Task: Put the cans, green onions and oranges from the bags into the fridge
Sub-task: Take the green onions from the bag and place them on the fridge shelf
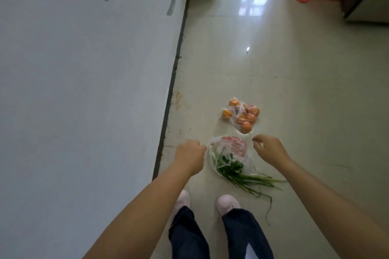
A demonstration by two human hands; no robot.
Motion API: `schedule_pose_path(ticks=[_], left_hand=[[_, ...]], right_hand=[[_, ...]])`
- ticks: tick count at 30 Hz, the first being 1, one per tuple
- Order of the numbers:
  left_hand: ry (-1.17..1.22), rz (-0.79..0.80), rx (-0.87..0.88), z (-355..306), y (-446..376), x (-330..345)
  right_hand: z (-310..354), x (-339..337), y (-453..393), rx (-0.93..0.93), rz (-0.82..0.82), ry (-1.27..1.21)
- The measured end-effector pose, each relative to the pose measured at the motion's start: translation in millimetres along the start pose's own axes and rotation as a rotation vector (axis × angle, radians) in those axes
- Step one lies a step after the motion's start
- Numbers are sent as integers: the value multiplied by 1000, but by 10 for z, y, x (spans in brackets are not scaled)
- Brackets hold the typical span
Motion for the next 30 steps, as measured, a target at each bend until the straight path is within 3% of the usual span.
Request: schedule_pose_path(ticks=[7,11,18,22,25,28,30], left_hand=[[-118,120,286,-222,-338,800],[-134,203,345,-351,-685,1616],[-140,129,419,-677,-1784,3449],[-258,87,714,-1060,-2271,4375],[-283,-83,929,-1239,-2598,4804],[-294,-187,862,-1207,-3006,5048],[-320,-146,814,-1152,-3136,5171]], right_hand=[[-938,556,171,355,-150,-142],[-1579,1310,49,434,-133,-147],[-2544,3055,-687,232,-24,-19],[-2935,3776,-1259,58,43,82],[-3237,3835,-1788,10,-88,90],[-3373,3859,-2138,-63,-218,122],[-3371,4001,-2249,-116,-240,142]])
Point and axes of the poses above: each hand's wrist, its own y-axis away from the middle knuckle, its own x-axis out of the palm, z = x × y, the point moved 10 cm from there along -y, towards the middle knuckle, and after that the axes turned 11 degrees about -z, right-handed, at the moved point
